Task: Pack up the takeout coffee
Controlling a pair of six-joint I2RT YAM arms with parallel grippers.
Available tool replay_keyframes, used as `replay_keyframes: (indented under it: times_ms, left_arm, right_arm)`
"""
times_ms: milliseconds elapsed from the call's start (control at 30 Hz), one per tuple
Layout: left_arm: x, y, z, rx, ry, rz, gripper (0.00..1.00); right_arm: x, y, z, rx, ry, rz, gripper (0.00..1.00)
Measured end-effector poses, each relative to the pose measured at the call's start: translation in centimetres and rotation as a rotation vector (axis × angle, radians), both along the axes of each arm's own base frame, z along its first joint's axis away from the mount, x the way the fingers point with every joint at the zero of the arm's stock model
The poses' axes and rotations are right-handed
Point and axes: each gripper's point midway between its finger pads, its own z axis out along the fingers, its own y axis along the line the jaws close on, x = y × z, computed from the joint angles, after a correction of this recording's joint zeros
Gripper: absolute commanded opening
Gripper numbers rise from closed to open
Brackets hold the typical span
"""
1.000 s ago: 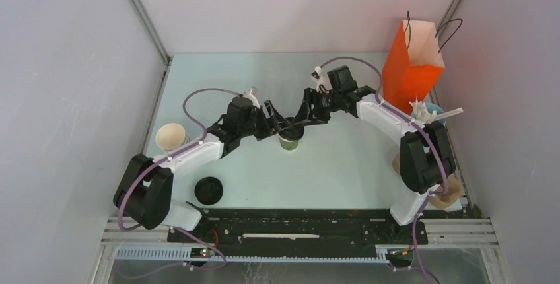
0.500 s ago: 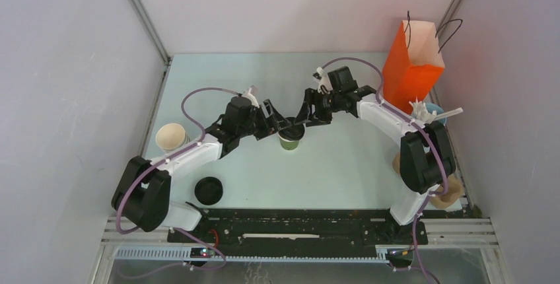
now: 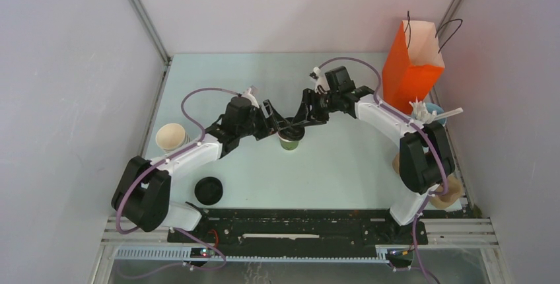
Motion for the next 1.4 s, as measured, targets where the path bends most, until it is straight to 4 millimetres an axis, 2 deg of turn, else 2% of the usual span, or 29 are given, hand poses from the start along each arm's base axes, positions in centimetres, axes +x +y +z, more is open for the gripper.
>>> replay_keyframes:
  times_ms: [233, 600, 967, 1400]
  left_arm:
    - [0.0, 0.0, -0.1, 0.002, 0.002, 0.0, 0.78]
    - [-0.1, 0.1, -0.2, 0.005, 0.007, -0.001, 0.8]
    - [-0.1, 0.1, -0.2, 0.005, 0.007, -0.001, 0.8]
    - [-0.1, 0.1, -0.3, 0.012, 0.005, -0.004, 0.8]
  right_arm:
    - [0.0, 0.3, 0.5, 0.007, -0.008, 0.005, 0.65]
    - [1.1, -1.6, 0.4, -0.018, -0.001, -0.048, 0.67]
    - [1.0, -0.6, -1.0, -0.011, 0.026, -0.021, 0.66]
    - [0.3, 0.6, -0.4, 0.022, 0.029, 0.006, 0.65]
